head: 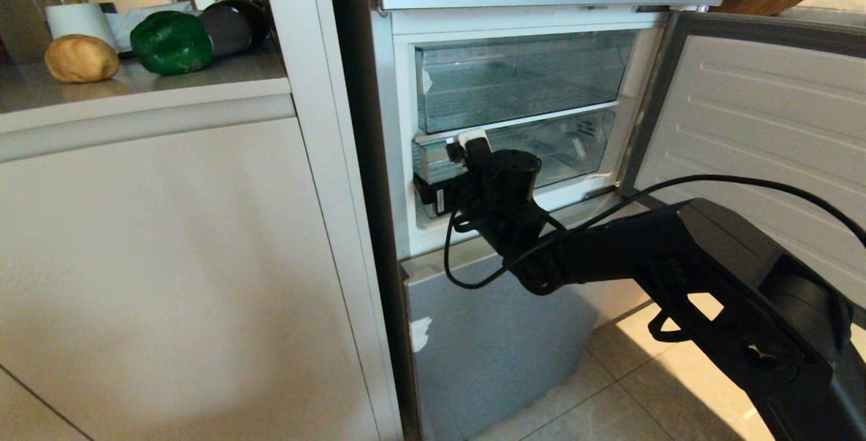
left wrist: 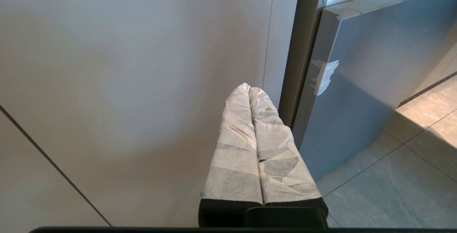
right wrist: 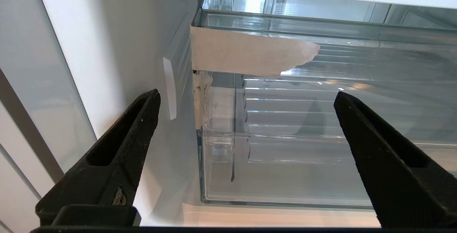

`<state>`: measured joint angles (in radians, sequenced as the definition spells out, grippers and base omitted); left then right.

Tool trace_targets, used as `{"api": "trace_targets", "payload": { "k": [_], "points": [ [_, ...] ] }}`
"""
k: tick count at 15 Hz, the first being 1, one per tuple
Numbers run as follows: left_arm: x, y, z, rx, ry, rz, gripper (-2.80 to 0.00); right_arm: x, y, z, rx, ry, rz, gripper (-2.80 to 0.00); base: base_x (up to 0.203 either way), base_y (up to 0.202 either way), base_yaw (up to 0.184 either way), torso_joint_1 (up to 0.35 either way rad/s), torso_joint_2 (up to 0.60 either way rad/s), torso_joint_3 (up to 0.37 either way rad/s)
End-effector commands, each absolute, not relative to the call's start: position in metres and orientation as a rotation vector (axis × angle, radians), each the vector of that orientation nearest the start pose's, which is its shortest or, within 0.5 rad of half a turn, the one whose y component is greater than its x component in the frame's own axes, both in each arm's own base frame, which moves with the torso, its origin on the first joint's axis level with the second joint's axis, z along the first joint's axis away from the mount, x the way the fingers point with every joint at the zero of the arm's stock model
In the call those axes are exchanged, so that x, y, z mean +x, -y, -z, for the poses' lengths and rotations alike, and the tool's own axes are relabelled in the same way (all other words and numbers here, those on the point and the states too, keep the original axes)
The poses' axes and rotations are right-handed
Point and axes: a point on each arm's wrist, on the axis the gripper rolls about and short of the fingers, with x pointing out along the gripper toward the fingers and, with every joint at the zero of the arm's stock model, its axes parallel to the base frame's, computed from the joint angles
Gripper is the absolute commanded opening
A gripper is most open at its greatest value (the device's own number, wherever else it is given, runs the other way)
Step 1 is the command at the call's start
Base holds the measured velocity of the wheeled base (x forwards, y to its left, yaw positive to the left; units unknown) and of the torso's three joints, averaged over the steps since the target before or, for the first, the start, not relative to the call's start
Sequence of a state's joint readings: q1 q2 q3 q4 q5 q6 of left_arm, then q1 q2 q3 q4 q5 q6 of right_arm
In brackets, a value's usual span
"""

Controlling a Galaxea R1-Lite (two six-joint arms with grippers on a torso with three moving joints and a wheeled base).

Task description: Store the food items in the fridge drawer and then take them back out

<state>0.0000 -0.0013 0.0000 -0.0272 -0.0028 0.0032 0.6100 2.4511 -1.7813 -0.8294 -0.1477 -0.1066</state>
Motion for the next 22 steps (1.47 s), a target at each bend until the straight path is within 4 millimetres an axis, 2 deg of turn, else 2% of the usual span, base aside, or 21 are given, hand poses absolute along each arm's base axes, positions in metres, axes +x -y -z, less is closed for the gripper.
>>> {"api": "trace_targets", "payload": {
  "k": [1,5,21,22],
  "points": [
    [-0.0221,0.0001,-0.0753,0.003,0.018,0.003,-2.80,0.4240,-0.2916,-0.1618,-0.041,0.185,-0.446,0.00,0.000,0.000,0.000,0.000,0.00,0.000],
    [-0.0221,0.0001,-0.0753,0.003,0.018,0.003,-2.80,0.4224,-0.2901,-0.1673,-0.036,0.194,-0.434,0.00,0.000,0.000,0.000,0.000,0.00,0.000],
    [-0.0221,0.0001,-0.0753,0.003,0.018,0.003,-2.80,0.4235,-0.2879,-0.1601,-0.040,0.184,-0.425,0.00,0.000,0.000,0.000,0.000,0.00,0.000],
    [-0.0221,0.0001,-0.0753,0.003,0.018,0.003,-2.80,0.4231,-0.2876,-0.1582,-0.041,0.183,-0.425,-2.80,0.000,0.000,0.000,0.000,0.00,0.000]
  ]
}}
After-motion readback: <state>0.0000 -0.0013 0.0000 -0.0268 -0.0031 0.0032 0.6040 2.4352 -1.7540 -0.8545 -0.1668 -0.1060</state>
